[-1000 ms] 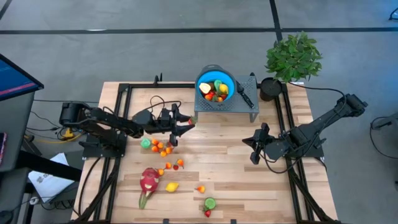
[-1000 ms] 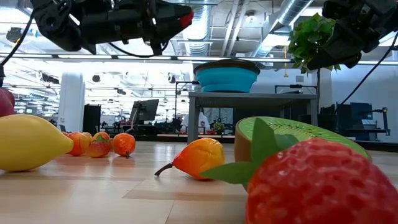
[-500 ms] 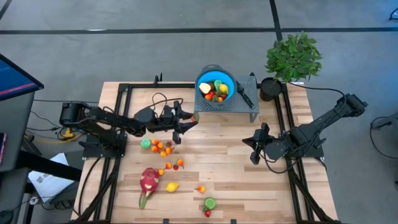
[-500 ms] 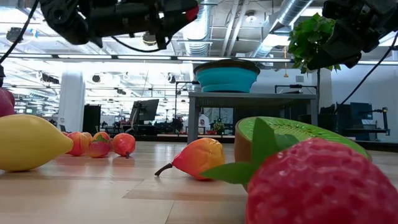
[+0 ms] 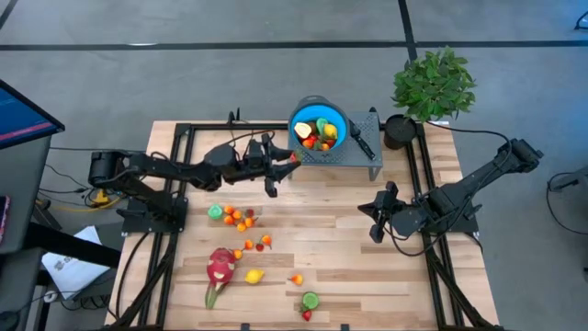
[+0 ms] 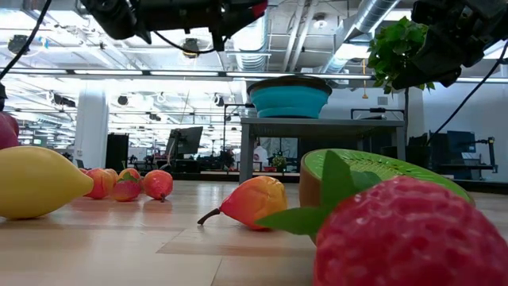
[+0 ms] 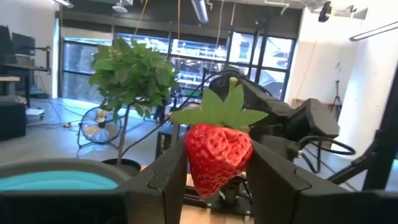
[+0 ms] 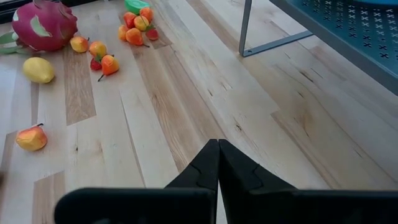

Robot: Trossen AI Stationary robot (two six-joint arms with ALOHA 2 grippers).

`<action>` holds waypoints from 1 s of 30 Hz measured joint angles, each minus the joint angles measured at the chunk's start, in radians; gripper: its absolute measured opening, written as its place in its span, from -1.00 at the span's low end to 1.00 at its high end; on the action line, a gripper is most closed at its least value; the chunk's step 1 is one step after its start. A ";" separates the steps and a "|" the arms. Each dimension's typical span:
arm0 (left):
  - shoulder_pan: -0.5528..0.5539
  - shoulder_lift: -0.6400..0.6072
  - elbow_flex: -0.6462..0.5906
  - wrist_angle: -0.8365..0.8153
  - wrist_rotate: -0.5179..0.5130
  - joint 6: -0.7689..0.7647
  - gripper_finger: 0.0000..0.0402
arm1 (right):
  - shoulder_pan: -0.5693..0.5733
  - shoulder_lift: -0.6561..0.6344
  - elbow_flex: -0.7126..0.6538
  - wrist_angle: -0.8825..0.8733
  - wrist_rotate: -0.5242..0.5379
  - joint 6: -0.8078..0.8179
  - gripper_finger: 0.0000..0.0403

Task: Pick & Place Fruit
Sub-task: Put the strawberry into the strainer bowl

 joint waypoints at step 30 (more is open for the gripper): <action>0.102 0.094 0.210 -0.194 -0.046 0.045 -0.30 | 0.000 0.000 0.000 -0.007 0.000 -0.026 -1.00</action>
